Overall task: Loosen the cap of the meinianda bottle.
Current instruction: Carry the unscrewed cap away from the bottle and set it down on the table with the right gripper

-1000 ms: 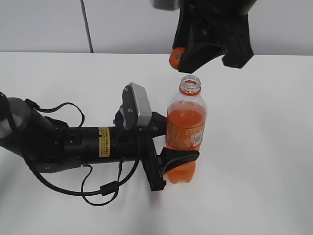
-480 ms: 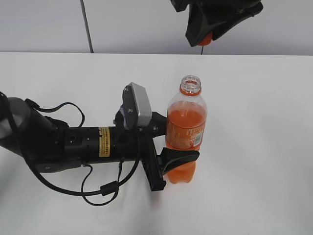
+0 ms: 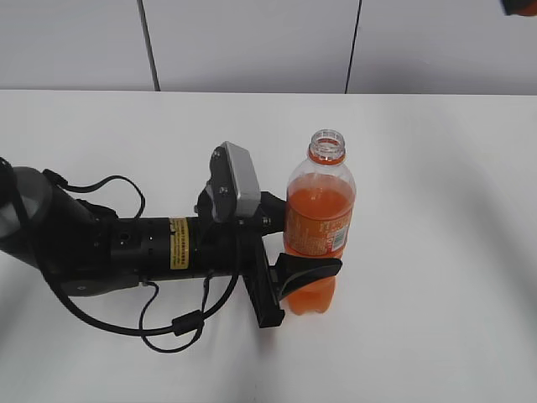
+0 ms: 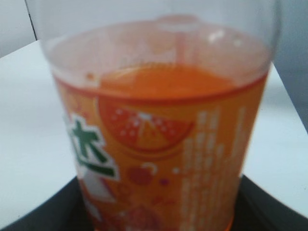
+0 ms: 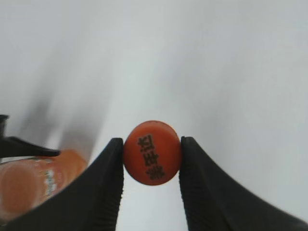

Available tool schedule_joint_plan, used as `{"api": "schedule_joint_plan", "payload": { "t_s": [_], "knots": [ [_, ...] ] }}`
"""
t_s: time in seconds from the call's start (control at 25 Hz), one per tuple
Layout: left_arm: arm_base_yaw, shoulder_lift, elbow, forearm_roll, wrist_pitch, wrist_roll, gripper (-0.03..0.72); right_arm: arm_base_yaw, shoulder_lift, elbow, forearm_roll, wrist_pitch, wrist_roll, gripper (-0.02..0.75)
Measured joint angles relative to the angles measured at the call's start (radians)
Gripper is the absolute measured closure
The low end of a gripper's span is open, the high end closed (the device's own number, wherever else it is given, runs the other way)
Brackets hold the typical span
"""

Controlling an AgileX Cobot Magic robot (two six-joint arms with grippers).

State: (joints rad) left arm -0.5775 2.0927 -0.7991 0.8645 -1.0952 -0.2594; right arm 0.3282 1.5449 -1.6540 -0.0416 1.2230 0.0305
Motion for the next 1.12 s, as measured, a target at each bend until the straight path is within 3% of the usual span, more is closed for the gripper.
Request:
{"api": "schedule_joint_plan", "payload": {
  "t_s": [0.2,0.4,0.68,1.12],
  "knots": [
    [0.000,0.000,0.000,0.000,0.000,0.000,0.262,-0.192,-0.017,0.093,-0.005,-0.001,-0.042,0.465],
    [0.000,0.000,0.000,0.000,0.000,0.000,0.262,-0.290,-0.013,0.261,0.090,-0.132,-0.105,0.465],
    [0.000,0.000,0.000,0.000,0.000,0.000,0.262,-0.313,0.131,0.472,0.113,-0.372,-0.124,0.465],
    [0.000,0.000,0.000,0.000,0.000,0.000,0.262,-0.314,0.381,0.488,0.167,-0.614,-0.188,0.465]
  ]
}}
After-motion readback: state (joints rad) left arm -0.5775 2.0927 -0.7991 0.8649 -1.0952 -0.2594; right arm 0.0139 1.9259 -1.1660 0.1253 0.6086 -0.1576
